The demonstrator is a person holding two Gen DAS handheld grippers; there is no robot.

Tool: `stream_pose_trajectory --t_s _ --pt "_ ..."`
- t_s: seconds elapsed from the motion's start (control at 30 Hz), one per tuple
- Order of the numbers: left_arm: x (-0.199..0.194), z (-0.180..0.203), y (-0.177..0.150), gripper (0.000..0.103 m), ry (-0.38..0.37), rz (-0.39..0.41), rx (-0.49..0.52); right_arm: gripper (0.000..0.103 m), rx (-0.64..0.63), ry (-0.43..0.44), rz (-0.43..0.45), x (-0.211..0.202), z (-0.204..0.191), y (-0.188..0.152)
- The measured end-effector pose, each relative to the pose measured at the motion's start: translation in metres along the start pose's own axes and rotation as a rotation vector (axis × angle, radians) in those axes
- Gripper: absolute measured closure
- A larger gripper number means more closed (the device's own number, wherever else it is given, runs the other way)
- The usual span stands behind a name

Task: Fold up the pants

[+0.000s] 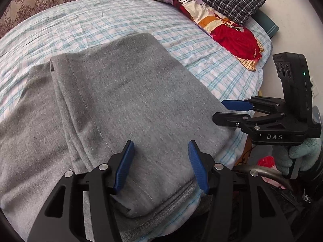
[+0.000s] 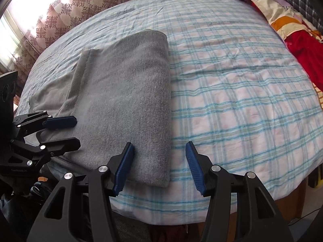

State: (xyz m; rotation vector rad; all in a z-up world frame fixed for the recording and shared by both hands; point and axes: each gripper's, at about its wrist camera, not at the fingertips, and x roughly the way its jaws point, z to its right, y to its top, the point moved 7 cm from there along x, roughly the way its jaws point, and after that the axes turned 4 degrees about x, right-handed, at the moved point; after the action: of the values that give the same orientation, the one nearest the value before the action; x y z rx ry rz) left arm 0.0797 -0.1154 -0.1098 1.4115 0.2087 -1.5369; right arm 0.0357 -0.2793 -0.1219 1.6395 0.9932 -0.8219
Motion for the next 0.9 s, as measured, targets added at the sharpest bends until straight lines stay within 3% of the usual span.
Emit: stream_pose_trajectory --t_s 0.3,0.43,0.63,0.9 --pt "-0.008 -0.047 0.060 0.045 0.061 0.106 -0.111 0.050 0.028 0.075 0.166 -0.008 -0.008 0.086" --pt "-0.003 -0.066 0.076 0.045 0.057 0.116 -0.176 0.051 0.033 0.161 0.190 0.007 -0.026 0.122" --pt "0.015 -0.087 0.081 0.045 0.071 0.093 -0.236 0.062 -0.005 0.249 0.129 0.046 -0.053 0.144" --pt "0.035 -0.096 0.070 0.046 0.074 0.070 -0.236 0.075 0.025 0.153 0.076 0.100 -0.034 0.158"
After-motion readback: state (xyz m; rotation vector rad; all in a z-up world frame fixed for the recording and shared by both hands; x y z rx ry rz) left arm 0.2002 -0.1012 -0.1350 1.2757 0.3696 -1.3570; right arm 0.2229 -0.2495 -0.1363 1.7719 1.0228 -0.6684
